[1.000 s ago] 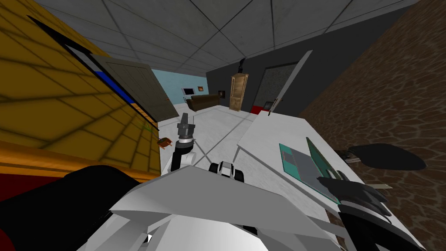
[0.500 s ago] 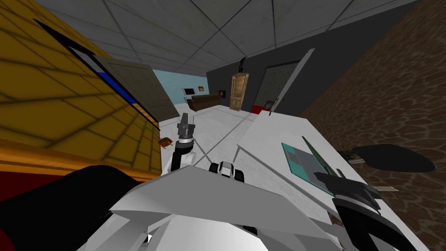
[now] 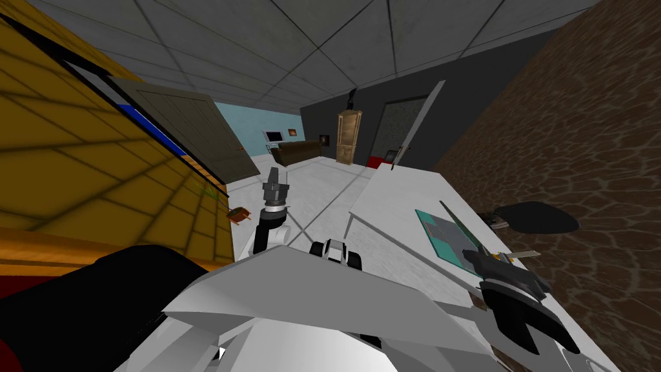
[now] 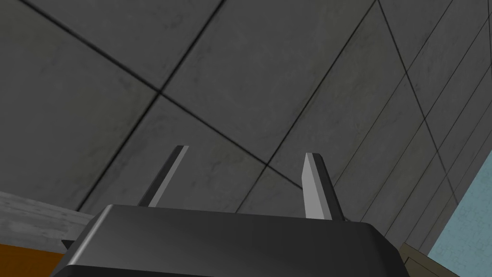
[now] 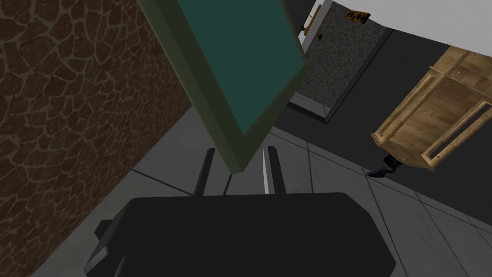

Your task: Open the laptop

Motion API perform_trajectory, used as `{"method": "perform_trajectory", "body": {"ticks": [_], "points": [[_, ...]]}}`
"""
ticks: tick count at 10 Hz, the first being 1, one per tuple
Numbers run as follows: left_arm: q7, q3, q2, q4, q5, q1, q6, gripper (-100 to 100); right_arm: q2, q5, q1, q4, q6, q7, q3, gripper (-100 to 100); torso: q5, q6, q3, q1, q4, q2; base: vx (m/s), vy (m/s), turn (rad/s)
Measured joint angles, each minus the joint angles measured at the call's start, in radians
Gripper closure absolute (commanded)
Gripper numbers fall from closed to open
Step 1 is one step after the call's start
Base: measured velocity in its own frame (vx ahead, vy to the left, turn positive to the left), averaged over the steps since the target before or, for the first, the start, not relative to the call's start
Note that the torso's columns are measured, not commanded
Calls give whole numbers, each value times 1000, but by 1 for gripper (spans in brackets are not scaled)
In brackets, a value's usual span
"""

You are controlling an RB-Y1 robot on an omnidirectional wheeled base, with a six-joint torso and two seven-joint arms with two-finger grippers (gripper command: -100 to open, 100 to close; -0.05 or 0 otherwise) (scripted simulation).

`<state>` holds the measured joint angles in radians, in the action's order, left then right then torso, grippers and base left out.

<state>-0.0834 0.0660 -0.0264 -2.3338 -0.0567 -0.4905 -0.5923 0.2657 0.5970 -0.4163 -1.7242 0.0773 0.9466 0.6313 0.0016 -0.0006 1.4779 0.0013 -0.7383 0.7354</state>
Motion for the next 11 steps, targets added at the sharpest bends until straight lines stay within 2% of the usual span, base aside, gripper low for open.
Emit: {"method": "perform_trajectory", "body": {"ticks": [2,3,4,6,7,11], "points": [[0,0,0,0,0,0,0,0,2,-61,14,5,2,-58,1,100,-1,0,-1,0,0,1,8,-2,-4],[0,0,0,0,0,0,0,0,1,-85,15,5,2,-86,2,100,-1,0,-2,0,0,2,-44,24,-299],[0,0,0,0,0,0,0,0,-10,-119,32,11,-22,-120,7,100,-4,6,-4,-3,1,6,-59,39,-309],[0,0,0,0,0,0,0,0,-30,-182,80,56,-67,-181,18,100,-3,0,-3,-4,0,4,-30,7,14],[0,0,0,0,0,0,0,0,-33,-210,114,85,-72,-208,19,-100,-2,0,-1,-3,1,1,-35,3,106],[0,0,0,0,0,0,0,0,21,-239,101,28,-165,-226,16,-100,-1,0,-2,0,0,2,-44,12,66]]}}
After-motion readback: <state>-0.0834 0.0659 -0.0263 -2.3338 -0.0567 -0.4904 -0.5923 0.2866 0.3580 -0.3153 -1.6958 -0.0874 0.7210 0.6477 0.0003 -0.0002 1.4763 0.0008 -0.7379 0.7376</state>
